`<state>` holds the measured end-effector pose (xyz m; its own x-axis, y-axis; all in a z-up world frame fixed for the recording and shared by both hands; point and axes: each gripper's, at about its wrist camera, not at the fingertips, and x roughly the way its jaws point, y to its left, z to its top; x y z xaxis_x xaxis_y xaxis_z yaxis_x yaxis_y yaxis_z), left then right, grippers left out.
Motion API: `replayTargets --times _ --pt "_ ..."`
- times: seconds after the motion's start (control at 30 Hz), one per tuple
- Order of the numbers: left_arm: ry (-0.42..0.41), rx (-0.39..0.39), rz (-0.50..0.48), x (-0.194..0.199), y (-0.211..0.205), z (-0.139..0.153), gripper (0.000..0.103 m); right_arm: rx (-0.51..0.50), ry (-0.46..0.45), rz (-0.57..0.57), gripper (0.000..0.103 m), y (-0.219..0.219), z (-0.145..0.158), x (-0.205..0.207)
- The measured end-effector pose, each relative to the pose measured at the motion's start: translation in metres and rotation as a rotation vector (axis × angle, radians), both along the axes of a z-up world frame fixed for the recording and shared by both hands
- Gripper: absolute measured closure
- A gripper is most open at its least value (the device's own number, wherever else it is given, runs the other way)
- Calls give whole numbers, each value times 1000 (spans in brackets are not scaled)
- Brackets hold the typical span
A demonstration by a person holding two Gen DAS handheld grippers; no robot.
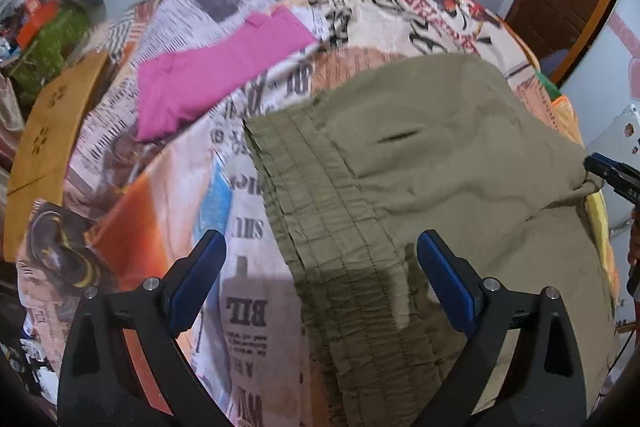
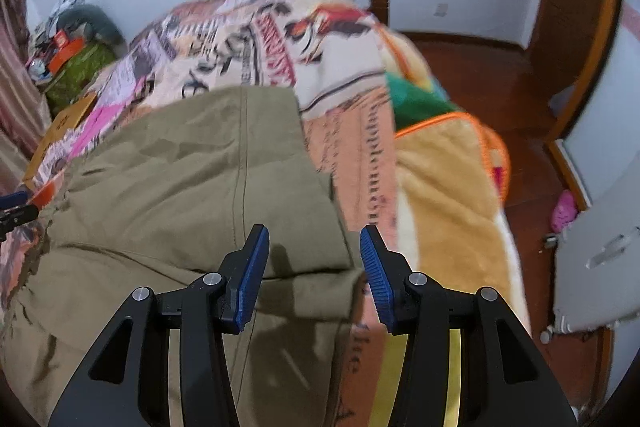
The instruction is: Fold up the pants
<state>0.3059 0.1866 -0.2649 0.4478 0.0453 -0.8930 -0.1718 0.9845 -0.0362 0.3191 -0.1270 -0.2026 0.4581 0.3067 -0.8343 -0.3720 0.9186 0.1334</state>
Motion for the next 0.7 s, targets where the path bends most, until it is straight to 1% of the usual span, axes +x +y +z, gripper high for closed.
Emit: replayTargets --times 0.1,0.17,0.23,0.27,0.37,0.43,0.47,0.5,0.53,0.57,0.63,0.7 --pt "32 -5 0 5 0 -13 6 20 55 8 59 0 -16 9" --pt "40 -42 8 9 2 -19 6 49 96 13 59 -1 -24 11" --pt "44 -86 12 13 4 -23 6 56 123 20 59 -1 -30 11" --pt "51 -108 9 15 5 -27 6 59 127 24 59 0 -33 9" --pt "75 -129 7 18 4 -37 6 70 111 21 61 -1 -33 5" --pt "68 -144 16 18 6 -39 6 60 99 22 67 -1 -33 3" --pt "63 -139 28 16 8 -38 6 48 88 23 68 -1 -33 1" --pt "57 -127 37 15 9 -37 10 38 81 25 72 -1 -32 1" --pt "49 -101 49 14 11 -36 12 25 71 25 75 0 -32 0" --pt "44 -83 53 14 11 -34 12 8 60 25 76 2 -31 -1" --pt "25 -28 43 14 8 -30 12 -26 32 28 80 5 -30 -2" --pt "11 53 10 13 0 -28 12 -67 2 35 82 9 -28 -5"
